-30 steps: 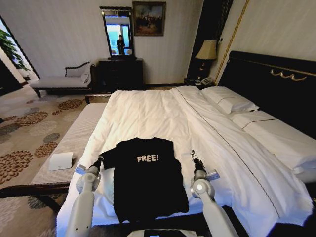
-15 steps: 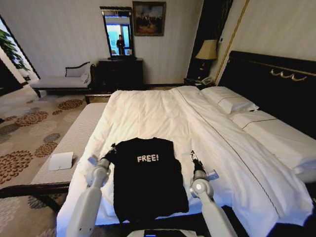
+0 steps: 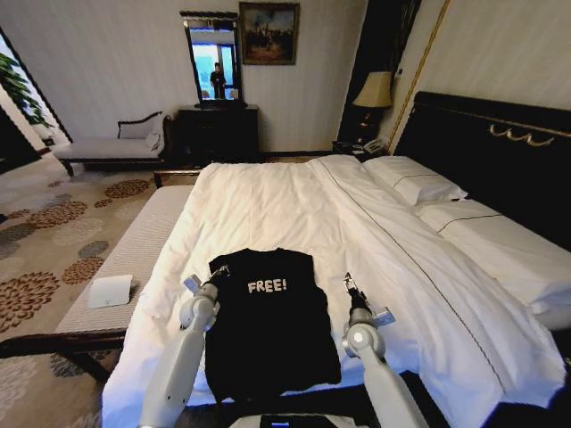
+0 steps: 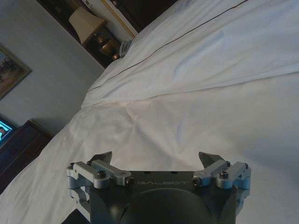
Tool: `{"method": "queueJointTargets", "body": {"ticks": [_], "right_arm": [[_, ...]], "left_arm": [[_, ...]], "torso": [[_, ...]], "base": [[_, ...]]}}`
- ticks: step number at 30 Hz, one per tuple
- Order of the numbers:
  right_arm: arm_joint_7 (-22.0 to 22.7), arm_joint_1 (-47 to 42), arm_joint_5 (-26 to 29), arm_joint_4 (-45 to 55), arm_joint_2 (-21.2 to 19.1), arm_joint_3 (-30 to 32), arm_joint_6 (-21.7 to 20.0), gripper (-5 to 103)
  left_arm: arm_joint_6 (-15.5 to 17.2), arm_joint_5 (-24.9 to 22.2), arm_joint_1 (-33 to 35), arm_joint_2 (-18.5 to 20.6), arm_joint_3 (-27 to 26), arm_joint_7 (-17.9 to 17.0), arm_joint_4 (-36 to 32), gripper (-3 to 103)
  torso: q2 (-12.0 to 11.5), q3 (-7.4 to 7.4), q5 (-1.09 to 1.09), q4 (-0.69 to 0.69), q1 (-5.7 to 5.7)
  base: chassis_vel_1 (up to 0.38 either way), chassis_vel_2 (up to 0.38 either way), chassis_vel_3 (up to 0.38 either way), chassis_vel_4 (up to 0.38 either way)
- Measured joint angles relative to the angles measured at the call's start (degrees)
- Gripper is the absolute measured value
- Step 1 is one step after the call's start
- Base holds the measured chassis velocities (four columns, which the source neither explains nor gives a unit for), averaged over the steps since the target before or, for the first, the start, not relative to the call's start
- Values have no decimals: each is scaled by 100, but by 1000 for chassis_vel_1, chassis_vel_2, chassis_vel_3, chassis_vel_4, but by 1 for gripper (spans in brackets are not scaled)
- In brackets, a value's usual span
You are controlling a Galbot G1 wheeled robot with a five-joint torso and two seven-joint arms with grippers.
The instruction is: Fold the clothes on the bed.
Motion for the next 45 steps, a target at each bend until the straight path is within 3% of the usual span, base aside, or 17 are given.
{"method": "queueJointTargets", "body": {"ticks": [2,8,9,11,14,15,18,20,22,28,39,45], "right_arm": [[0,1,-13,-1,13,0,1,100],[1,1,-30,31,23,1,3,100],[0,-9,-33,46,23,2,3,100],[1,-12,-36,46,24,1,3,100],[2,-14,-45,51,37,-25,3,100],[2,-14,-45,51,37,-25,3,100],[2,-16,-60,73,66,-80,3,100],[2,-20,-64,80,72,-90,3,100],[3,-43,-78,112,95,-130,2,100],[6,-114,-137,152,124,-189,1,100],[68,-386,-191,412,61,-124,-4,100],[106,-438,-176,501,-23,-50,-6,100]], "left_arm": [[107,-29,74,21,6,-21,-94,12],[350,-73,489,130,-81,-35,-608,27],[400,-79,680,177,-133,17,-858,38],[419,-80,773,198,-161,45,-973,38],[431,-101,1043,233,-336,63,-1271,55],[431,-101,1043,233,-336,63,-1271,55],[413,-261,1224,196,-622,-65,-1380,71],[410,-272,1252,192,-664,-78,-1388,71],[388,-282,1332,187,-795,-114,-1369,82],[358,-244,1192,125,-752,-124,-1105,99],[252,96,743,-36,-291,-44,-505,100],[208,132,893,-73,-210,149,-613,100]], "torso": [[0,0,0,0,0],[0,0,-1,1,0],[1,0,0,1,0],[0,0,0,1,-1],[1,0,0,1,-1],[1,0,0,1,-1],[1,0,-1,1,0],[1,0,-1,1,0],[1,0,0,1,0],[1,-1,-1,1,-1],[1,0,0,0,1],[0,0,0,-1,1]], "base": [[0,0,0,0],[0,0,0,0],[0,0,0,0],[0,0,0,0],[0,0,0,0],[0,0,0,0],[0,0,0,0],[0,0,0,0],[0,0,0,0],[0,0,0,0],[0,0,0,0],[0,0,0,0]]}}
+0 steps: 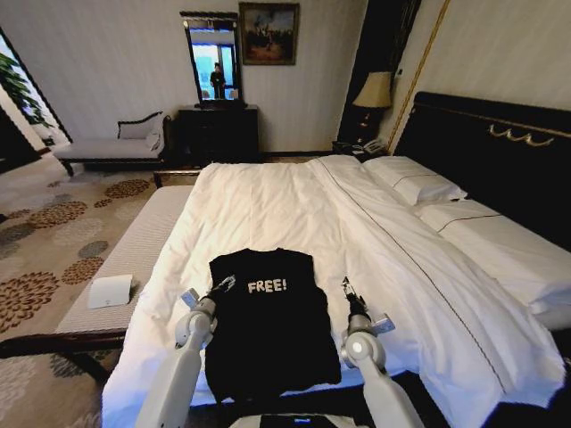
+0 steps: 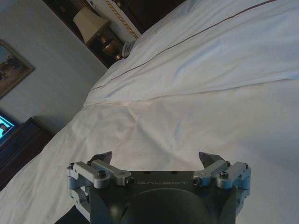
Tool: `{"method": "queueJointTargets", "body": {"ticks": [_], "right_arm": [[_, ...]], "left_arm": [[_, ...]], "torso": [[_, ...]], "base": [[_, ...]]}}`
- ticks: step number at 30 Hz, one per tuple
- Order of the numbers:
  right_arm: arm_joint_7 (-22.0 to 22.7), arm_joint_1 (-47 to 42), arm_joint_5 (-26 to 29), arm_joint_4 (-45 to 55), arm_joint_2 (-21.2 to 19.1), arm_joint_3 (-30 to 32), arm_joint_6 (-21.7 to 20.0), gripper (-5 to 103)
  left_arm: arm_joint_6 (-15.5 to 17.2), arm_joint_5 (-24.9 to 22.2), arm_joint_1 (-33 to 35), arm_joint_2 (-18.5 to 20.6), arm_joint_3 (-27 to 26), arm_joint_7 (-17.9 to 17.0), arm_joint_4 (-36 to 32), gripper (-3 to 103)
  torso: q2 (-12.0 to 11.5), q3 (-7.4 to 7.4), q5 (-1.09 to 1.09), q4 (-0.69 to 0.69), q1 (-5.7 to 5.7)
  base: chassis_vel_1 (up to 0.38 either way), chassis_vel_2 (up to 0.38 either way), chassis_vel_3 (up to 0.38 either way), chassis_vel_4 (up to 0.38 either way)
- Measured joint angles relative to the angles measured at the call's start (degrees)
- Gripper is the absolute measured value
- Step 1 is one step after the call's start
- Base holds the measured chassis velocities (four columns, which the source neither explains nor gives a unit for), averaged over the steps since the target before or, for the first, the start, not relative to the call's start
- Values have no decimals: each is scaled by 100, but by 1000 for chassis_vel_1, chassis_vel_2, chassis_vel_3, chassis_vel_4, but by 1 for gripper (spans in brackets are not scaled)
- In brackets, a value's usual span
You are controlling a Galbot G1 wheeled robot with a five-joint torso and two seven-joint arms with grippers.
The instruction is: Fold the clothes on the bed.
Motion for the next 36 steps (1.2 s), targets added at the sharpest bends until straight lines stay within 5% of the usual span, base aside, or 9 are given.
{"method": "queueJointTargets", "body": {"ticks": [9,19,23,26,36], "right_arm": [[18,330,-7,-351,-38,-160,-6,100],[-136,1222,241,-1139,-301,-503,-196,100],[-638,1638,445,-1681,-556,-676,-435,100],[-1317,1873,678,-1992,-795,-775,-696,100],[-2371,2996,789,-3366,-635,-1501,-1050,100]], "left_arm": [[-41,107,883,295,-30,472,-657,100],[-54,-105,1418,295,-695,339,-1192,100],[-59,-238,1392,266,-943,32,-1273,100],[-49,-267,1362,295,-1087,-105,-1264,100],[-49,-293,1528,332,-1434,-162,-1472,100]], "torso": [[0,0,0,1,-1],[1,0,0,2,-1],[0,1,1,7,0],[0,1,-4,-4,0],[0,1,-1,2,0]], "base": [[0,0,0,0],[0,0,0,0],[0,0,0,0],[0,0,0,0],[0,0,0,0]]}}
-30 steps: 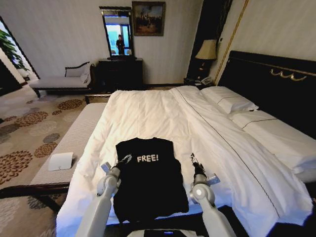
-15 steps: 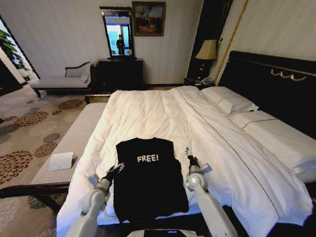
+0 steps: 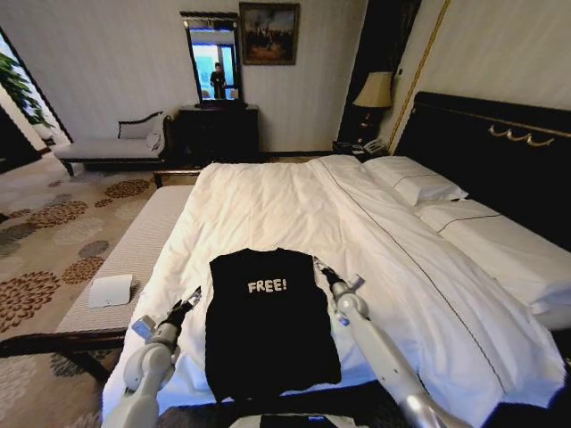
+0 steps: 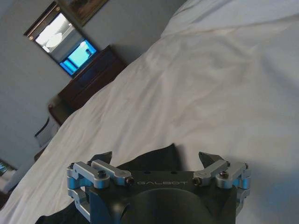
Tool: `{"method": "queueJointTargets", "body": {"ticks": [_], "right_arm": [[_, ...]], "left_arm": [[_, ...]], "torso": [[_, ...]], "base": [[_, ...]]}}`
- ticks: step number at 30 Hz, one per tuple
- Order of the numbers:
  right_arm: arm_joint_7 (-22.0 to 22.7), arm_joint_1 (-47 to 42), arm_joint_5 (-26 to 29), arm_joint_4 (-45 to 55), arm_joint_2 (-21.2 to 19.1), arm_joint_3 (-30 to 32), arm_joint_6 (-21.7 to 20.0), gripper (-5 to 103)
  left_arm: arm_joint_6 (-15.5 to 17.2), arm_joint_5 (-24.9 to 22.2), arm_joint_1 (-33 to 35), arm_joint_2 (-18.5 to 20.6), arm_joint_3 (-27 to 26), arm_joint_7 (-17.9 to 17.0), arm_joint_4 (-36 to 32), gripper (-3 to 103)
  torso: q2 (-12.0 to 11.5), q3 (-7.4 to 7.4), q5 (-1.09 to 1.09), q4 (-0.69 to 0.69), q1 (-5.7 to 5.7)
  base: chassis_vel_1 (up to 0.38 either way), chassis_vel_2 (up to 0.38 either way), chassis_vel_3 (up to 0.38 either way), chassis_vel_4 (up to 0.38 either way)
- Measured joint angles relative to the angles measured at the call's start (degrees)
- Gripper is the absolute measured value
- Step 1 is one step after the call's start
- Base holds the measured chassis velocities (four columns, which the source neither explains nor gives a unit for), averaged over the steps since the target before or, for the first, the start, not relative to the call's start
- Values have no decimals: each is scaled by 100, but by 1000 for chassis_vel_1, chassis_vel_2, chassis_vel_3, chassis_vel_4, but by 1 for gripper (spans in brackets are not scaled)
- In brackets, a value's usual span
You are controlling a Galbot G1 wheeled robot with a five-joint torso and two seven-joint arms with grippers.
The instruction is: Fold the clothes on the bed.
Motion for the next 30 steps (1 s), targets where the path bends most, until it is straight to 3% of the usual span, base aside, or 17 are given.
{"method": "queueJointTargets", "body": {"ticks": [8,13,16,18,19,20,23,25,26,30], "right_arm": [[-211,815,-211,-1178,230,-210,84,100],[-360,897,-234,-1447,264,-217,87,102],[-432,894,-240,-1512,292,-190,84,98],[-544,867,-254,-1570,341,-140,91,93],[-565,863,-256,-1576,349,-133,97,82],[-565,863,-256,-1576,349,-133,97,82],[-747,834,-268,-1596,400,-88,190,65],[-759,833,-279,-1603,410,-80,219,65],[-756,832,-286,-1613,419,-72,259,55],[-727,832,-296,-1642,435,-44,327,49]], "left_arm": [[57,-228,-8,92,-237,-48,-202,100],[84,-313,-16,184,-302,-83,-232,100],[91,-319,-21,192,-302,-100,-247,100],[98,-318,-24,182,-283,-130,-259,100],[99,-318,-24,179,-281,-134,-260,100],[99,-318,-24,179,-281,-134,-260,100],[100,-297,10,153,-269,-156,-262,100],[100,-288,28,143,-269,-158,-263,100],[100,-280,46,131,-269,-159,-265,100],[99,-258,62,100,-274,-160,-266,100]], "torso": [[0,0,0,0,0],[0,-1,0,-1,0],[0,0,0,-1,0],[0,-1,0,-1,0],[0,-1,0,-1,0],[0,-1,0,-1,0],[0,-1,0,-1,0],[0,-1,1,-1,-1],[0,-1,0,-1,-1],[0,-1,0,-1,-1]], "base": [[0,0,0,0],[0,0,0,0],[0,0,0,0],[0,0,0,0],[0,0,0,0],[0,0,0,0],[0,0,0,0],[0,0,0,0],[0,0,0,0],[0,0,0,0]]}}
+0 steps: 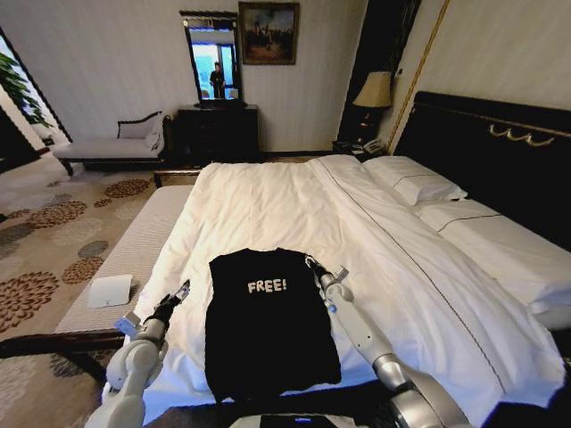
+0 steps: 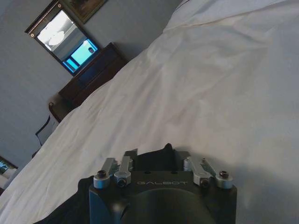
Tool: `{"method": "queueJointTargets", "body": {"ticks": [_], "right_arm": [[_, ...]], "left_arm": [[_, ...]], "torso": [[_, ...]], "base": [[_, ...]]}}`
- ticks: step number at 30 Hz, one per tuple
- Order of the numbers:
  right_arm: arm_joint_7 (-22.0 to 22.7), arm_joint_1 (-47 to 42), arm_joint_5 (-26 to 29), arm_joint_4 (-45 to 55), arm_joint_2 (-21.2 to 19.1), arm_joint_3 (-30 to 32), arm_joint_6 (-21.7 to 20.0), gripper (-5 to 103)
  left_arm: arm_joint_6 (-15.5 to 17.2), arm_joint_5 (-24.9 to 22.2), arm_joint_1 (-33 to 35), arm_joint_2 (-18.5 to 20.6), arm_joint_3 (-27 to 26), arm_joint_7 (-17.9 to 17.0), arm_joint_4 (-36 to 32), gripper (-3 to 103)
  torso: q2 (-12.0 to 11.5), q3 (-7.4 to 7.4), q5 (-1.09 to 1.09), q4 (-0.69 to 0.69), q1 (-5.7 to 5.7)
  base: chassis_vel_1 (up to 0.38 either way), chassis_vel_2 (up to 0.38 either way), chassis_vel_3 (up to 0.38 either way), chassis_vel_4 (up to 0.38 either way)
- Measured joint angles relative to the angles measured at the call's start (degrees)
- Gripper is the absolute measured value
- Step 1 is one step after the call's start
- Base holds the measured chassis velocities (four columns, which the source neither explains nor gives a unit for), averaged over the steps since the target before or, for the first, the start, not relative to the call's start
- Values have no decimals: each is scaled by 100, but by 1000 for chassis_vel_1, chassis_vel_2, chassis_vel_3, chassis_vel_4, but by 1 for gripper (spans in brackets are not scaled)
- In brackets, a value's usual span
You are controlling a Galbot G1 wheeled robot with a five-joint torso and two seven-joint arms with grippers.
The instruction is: Fold the clothes on the bed.
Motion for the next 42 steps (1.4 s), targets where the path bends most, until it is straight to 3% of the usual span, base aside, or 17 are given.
{"method": "queueJointTargets", "body": {"ticks": [1,3,4,6,7,13,22,26,28,29,35,42], "right_arm": [[8,-1,-11,-12,2,11,8,39],[10,-2,-21,-21,2,16,10,39],[10,-5,-52,-52,5,27,15,27],[8,-5,-63,-67,7,33,17,27],[5,-5,-73,-79,8,42,21,16],[-11,-3,-113,-83,-8,49,101,1],[-14,7,-110,175,-28,68,385,0],[55,-24,-109,407,-81,-25,529,0],[63,-25,-111,420,-84,-36,542,0],[89,-27,-118,455,-91,-67,590,0],[202,-37,-161,576,-125,-112,684,0],[245,-143,-241,739,-159,-57,715,0]], "left_arm": [[-1,7,0,-10,-2,0,2,100],[-2,10,0,-15,-2,0,4,100],[-4,18,0,-32,-2,-1,11,100],[-5,25,1,-39,1,-1,15,100],[-7,41,2,-51,9,-1,26,100],[-16,79,-21,-60,37,-2,118,100],[-21,80,-365,157,240,32,558,100],[-10,2,-1332,444,635,40,1493,100],[-2,-25,-1443,452,681,28,1588,100],[41,-124,-1807,452,843,-30,1900,100],[91,-78,-2925,236,1433,-118,3020,100],[-30,297,-3824,-68,1714,108,4269,100]], "torso": [[0,0,0,0,0],[0,0,0,0,0],[0,0,0,0,0],[0,0,1,0,0],[0,0,0,0,0],[0,0,0,0,0],[0,0,0,1,0],[1,0,1,1,0],[1,0,1,1,0],[1,0,0,0,0],[1,1,0,0,1],[0,1,1,-1,2]], "base": [[0,0,0,0],[0,0,0,0],[0,0,0,0],[0,0,0,0],[0,0,0,0],[0,0,0,0],[0,0,0,0],[0,0,0,0],[0,0,0,0],[0,0,0,0],[0,0,0,0],[0,0,0,0]]}}
